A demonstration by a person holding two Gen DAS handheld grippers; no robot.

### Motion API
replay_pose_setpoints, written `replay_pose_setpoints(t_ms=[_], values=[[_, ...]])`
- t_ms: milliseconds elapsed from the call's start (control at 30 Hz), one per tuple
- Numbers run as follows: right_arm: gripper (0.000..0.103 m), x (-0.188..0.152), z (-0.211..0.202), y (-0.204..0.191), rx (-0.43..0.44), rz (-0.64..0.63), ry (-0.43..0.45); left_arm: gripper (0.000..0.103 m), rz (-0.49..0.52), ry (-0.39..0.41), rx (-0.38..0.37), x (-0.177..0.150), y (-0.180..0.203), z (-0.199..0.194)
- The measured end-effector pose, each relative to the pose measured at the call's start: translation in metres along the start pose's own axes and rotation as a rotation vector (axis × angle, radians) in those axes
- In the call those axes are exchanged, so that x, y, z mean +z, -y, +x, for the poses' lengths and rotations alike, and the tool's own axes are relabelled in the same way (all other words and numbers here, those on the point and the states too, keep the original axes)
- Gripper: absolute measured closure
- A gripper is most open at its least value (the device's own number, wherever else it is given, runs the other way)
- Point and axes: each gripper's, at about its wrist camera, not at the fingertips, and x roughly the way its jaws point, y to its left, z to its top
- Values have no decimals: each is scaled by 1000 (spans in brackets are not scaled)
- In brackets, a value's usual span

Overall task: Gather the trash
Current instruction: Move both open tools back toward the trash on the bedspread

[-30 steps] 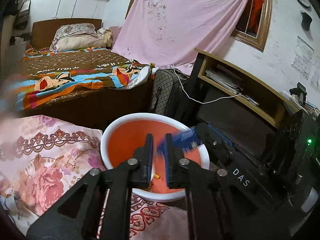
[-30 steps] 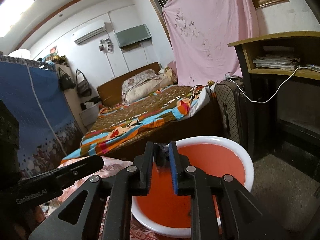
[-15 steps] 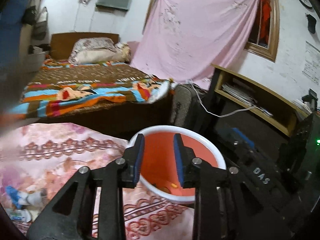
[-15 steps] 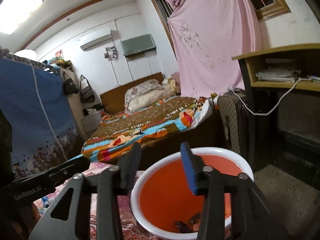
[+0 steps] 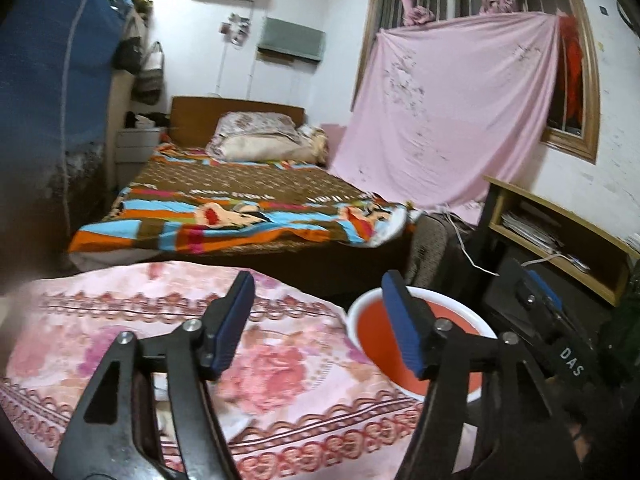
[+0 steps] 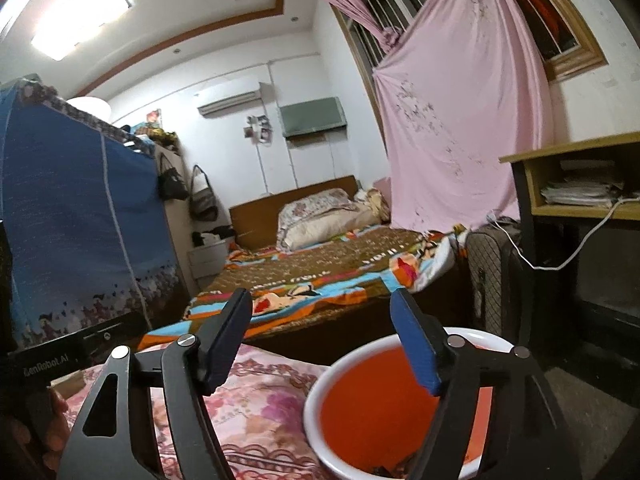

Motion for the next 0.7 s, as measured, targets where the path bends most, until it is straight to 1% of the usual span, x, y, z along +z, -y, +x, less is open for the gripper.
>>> replay_pose_setpoints(t_ms=[67, 100, 167, 233, 267, 300, 333, 400, 433, 700], values=[[25, 0, -2, -6, 16, -12, 15, 40, -6, 20, 27, 0, -6, -7], [22, 0, -3, -9, 23, -17, 20, 38, -10, 30, 41, 0, -9, -10], [19, 0, -4, -16, 43, -25, 31, 30, -17, 45, 65, -1, -15, -16], [10, -1, -5, -22, 60, -34, 39, 28, -26, 62, 91, -3, -21, -22], [6, -1, -6, -25, 68, -38, 43, 24, -30, 70, 102, -4, -25, -25], [0, -2, -6, -29, 78, -41, 49, 20, -34, 76, 116, -5, -28, -27], [0, -2, -7, -30, 84, -43, 54, 12, -39, 84, 132, -6, -32, -30], [0, -3, -9, -37, 105, -54, 65, 11, -53, 116, 163, -9, -39, -38], [0, -3, -9, -40, 116, -62, 66, 11, -59, 123, 167, -10, -42, -41], [0, -10, -14, -67, 172, -105, 80, 11, -74, 153, 240, -20, -69, -65]])
